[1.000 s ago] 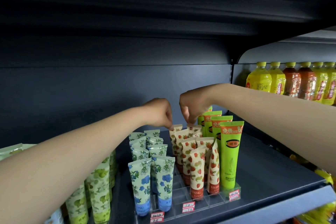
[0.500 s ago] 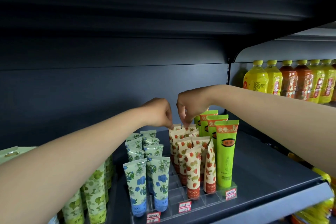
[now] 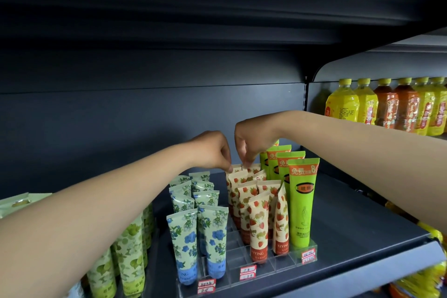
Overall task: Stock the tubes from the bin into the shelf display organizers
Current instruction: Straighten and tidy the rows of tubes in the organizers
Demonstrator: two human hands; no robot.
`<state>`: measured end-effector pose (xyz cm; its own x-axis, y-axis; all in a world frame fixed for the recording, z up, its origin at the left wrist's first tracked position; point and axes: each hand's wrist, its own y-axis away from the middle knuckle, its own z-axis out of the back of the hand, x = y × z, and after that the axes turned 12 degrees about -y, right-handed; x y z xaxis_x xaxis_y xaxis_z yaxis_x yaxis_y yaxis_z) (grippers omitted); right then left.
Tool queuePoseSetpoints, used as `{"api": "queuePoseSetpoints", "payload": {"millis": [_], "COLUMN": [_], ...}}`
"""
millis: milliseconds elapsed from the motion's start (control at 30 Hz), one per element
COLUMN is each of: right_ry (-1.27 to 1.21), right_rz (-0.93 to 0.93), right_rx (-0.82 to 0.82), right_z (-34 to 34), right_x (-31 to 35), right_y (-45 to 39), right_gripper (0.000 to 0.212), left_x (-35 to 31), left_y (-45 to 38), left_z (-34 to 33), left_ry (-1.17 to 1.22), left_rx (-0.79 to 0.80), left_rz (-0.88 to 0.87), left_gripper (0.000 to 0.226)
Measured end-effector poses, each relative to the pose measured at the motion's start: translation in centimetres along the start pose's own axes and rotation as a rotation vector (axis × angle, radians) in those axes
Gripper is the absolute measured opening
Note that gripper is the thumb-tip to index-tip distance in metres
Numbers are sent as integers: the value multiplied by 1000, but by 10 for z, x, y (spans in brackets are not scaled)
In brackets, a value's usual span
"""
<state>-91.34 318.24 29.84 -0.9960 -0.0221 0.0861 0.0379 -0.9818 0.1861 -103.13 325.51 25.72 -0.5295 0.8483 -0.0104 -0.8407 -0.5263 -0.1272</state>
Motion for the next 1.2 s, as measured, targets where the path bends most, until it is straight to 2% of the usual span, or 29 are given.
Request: {"api": "queuePoseSetpoints", "payload": {"millis": [200,333,467,733,900,1000,1200], "right_ry": [5,-7,42,127,137,137,78], "right_rz": [57,80,58,23,29,26,18], "right_rx": [-58,-31,3,-25,-35,-40,-66], "right_z": [9,8,0,-6,-10,-10,-10], "right_x": [2,4,6,11,12,12,9], "right_y": [16,32,38,37,33,32,34], "right_gripper": [3,14,5,11,12,4,8], "left_x": [-2,-6,-14,-23,-25,-23,-22], "left_y": [6,12,18,20,20,21,19], "left_z": [8,14,10,13,11,13,15], "left_ry": [37,102,72,12,-4,0,1], "left_rx": [-25,-72,-11,49,48,67,80], "left_rz": [-17,-20,-46,-49,-28,-27,-27], "left_gripper": [7,7,13,13,10,10,10]}}
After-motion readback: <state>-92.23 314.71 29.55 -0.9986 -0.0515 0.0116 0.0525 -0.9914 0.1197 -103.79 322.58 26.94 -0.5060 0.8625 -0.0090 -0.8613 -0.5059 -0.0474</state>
